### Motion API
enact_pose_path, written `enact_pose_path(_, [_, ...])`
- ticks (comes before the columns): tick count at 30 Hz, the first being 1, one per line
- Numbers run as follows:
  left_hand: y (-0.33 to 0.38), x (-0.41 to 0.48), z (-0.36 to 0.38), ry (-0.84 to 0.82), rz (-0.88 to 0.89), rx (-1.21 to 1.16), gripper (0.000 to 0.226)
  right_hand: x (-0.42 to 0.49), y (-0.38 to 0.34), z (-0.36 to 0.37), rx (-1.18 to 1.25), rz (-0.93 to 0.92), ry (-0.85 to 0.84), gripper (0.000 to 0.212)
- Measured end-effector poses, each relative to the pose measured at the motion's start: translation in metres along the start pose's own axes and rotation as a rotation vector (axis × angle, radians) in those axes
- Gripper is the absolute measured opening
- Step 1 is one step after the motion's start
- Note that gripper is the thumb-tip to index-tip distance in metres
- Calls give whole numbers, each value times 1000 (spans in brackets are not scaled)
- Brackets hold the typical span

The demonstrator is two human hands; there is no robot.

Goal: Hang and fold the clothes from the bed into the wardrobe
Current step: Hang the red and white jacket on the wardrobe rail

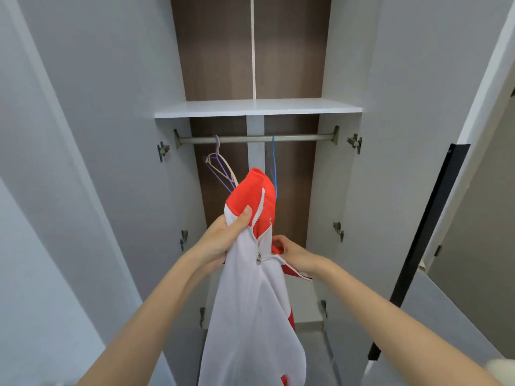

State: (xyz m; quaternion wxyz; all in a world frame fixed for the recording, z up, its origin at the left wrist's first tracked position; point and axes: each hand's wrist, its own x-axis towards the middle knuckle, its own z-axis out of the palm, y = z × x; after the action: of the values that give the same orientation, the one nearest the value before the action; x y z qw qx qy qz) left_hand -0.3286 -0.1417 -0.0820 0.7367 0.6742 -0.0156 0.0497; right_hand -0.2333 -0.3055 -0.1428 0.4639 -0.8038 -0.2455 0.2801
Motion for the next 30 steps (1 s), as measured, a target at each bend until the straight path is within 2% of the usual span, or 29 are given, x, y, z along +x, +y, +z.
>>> enact_pose_path(3, [-6, 11, -12, 55, -53, -24, 73, 26, 9, 14, -61, 1, 36, 26])
enact_pose_path(5, [-10, 21, -22, 117, -71, -40, 65, 44, 12, 8, -135, -36, 207, 13])
enact_pose_path(8, [-16, 40, -45, 289, -69, 56, 44, 67, 5, -22, -163, -103, 523, 18])
enact_pose_path(11, [-32, 66, -70, 455, -54, 274, 31, 91, -11, -52, -105, -210, 653, 24])
enact_pose_path(13, [-44, 85, -78, 502, -93, 366, 38, 109, -21, -60, -127, -290, 613, 26])
enact_pose_path(16, [-51, 113, -84, 499, -138, 355, 47, 140, -33, -73, -110, -336, 546, 28])
enact_pose_path(20, [-44, 143, -93, 444, -280, 327, 48, 181, -41, -95, -12, -333, 461, 16])
enact_pose_path(22, [-46, 155, -93, 368, -394, 211, 46, 198, -43, -99, 0, -321, 420, 11])
enact_pose_path(24, [-54, 166, -92, 253, -430, -37, 40, 213, -47, -101, 11, -313, 399, 10])
enact_pose_path(26, [-59, 175, -92, 201, -446, -167, 53, 226, -50, -105, 28, -304, 389, 11])
enact_pose_path(27, [-60, 180, -94, 217, -455, -95, 57, 232, -50, -108, 25, -303, 384, 11])
enact_pose_path(30, [-68, 193, -109, 333, -483, 437, 64, 251, -50, -116, 11, -295, 361, 7])
